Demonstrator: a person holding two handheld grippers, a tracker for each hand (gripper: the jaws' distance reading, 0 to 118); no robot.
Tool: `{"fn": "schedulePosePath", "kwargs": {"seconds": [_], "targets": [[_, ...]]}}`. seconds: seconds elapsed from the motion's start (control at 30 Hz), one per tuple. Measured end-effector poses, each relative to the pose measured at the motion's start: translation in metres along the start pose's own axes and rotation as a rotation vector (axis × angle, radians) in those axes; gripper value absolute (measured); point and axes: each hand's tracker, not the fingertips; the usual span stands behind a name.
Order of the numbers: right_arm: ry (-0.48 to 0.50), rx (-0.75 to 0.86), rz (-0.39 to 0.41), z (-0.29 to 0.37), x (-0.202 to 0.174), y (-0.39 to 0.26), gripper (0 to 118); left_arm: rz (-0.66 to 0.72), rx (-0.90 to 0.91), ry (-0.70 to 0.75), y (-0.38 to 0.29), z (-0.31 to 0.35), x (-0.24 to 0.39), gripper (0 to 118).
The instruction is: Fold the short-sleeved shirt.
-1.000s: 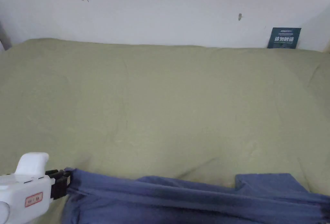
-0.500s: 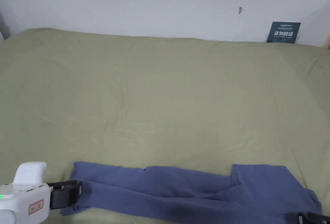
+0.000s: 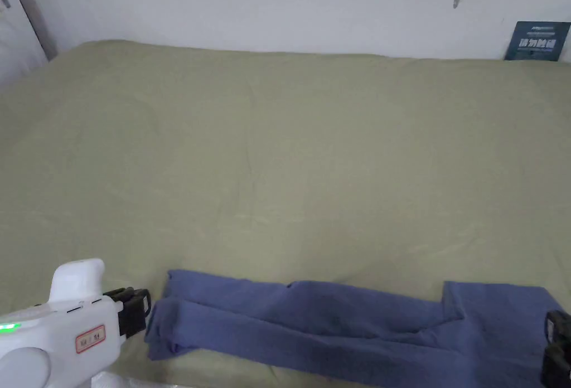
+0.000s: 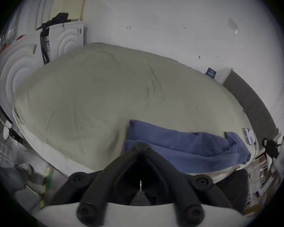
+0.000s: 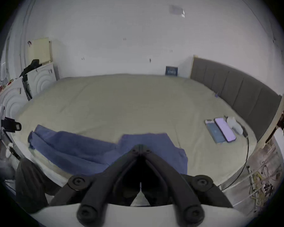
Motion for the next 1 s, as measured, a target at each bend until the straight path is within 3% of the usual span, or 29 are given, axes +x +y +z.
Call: {"fn": "schedulePosePath", "kwargs": {"seconds": [0.2, 0.33, 0.53, 0.6, 0.63, 0.67, 0.73, 1.0], "targets": [[-0.023, 0.057, 0.031, 0.016, -0.024, 0.012, 0, 0.080, -0.200, -0.104, 0.045, -0.042, -0.047, 0], [-0.026, 0.049, 0.033, 0.023, -0.038, 0.020, 0, 0.150, -0.391, -0.325, 0.071, -0.078, -0.070, 0], [-0.054, 0.015, 0.043, 0.015, -0.038, 0.031, 0, 0.175, -0.505, -0.414, 0.078, -0.116, -0.082, 1], [-0.058, 0.006, 0.043, 0.013, -0.040, 0.033, 0, 0.213, -0.537, -0.458, 0.077, -0.122, -0.084, 12], [-0.066, 0.005, 0.045, 0.012, -0.038, 0.036, 0, 0.217, -0.540, -0.461, 0.077, -0.125, -0.084, 25], [-0.069, 0.004, 0.049, 0.011, -0.039, 0.038, 0, 0.191, -0.534, -0.433, 0.076, -0.126, -0.083, 48], [-0.072, 0.005, 0.040, 0.011, -0.038, 0.040, 0, 0.172, -0.525, -0.440, 0.075, -0.126, -0.083, 109], [-0.049, -0.017, 0.011, 0.005, -0.037, 0.040, 0, 0.255, -0.595, -0.589, 0.068, -0.131, -0.077, 110]]}}
